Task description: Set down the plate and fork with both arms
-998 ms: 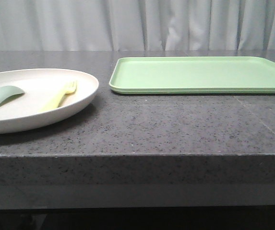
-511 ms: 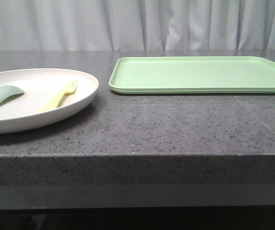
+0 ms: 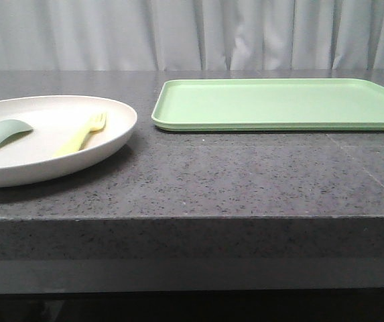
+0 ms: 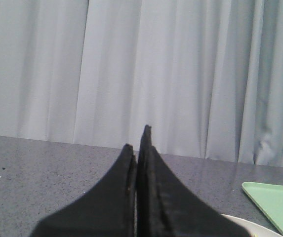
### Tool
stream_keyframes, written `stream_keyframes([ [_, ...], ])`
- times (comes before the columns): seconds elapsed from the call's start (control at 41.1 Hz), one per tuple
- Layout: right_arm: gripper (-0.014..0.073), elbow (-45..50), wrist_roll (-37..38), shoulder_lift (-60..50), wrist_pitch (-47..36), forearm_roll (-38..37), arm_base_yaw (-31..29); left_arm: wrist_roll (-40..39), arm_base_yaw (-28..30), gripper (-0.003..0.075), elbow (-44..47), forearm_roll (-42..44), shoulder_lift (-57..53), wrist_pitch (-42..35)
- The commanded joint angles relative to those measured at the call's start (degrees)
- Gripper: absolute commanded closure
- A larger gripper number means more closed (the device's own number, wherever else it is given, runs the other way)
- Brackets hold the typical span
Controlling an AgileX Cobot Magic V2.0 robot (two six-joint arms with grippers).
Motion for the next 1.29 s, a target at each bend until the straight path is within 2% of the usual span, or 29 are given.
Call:
stream_keyframes([
  [0.0, 0.0659, -7.43, -0.32, 5.97, -1.61, 1.4, -0.31, 0.0, 0.02, 0.0738, -6.9, 0.68, 7.55, -0.64],
  [0.195, 0.0652, -16.46, -0.32, 18.45, -0.17, 4.36, -0.26, 0.0, 0.02, 0.0738, -14.02, 1.44, 20.71, 0.3],
  [0.414, 0.0647, -17.8, -0.32, 23.59, -1.86, 4.36, -0.26, 0.0, 0.02, 0.0734, -15.12, 1.44, 24.35, -0.24],
  [0.462, 0.0626, -17.75, -0.32, 23.68, -1.86, 4.36, -0.26, 0.0, 0.02, 0.071, -15.12, 1.44, 24.35, -0.24],
  [0.535, 0.0536, -17.75, -0.32, 23.68, -1.86, 4.36, -0.26, 0.0, 0.02, 0.0596, -15.01, 1.44, 24.35, -0.34],
  [0.681, 0.0225, -17.75, -0.32, 23.68, -1.86, 4.36, -0.26, 0.0, 0.02, 0.022, -14.91, 1.22, 24.35, -0.33],
  [0.754, 0.0093, -17.75, -0.32, 23.68, -1.86, 4.36, -0.26, 0.0, 0.02, 0.0134, -14.91, 1.22, 24.35, -0.33],
  [0.852, 0.0022, -17.75, -0.32, 23.68, -1.81, 4.36, -0.26, 0.0, 0.02, 0.0135, -14.91, 0.44, 24.35, -0.33],
  [1.047, 0.0021, -17.75, -0.32, 23.68, -1.81, 4.36, -0.26, 0.0, 0.02, 0.0171, -16.26, -0.07, 25.92, 1.17],
  [1.144, 0.0021, -17.75, -0.32, 23.68, -1.81, 4.36, -0.26, 0.0, 0.02, 0.0176, -20.56, -0.07, 30.04, 6.87],
  [1.266, 0.0021, -17.75, -0.32, 23.68, -1.81, 4.36, -0.26, 0.0, 0.02, 0.0176, -29.52, -0.16, 38.44, 20.04],
])
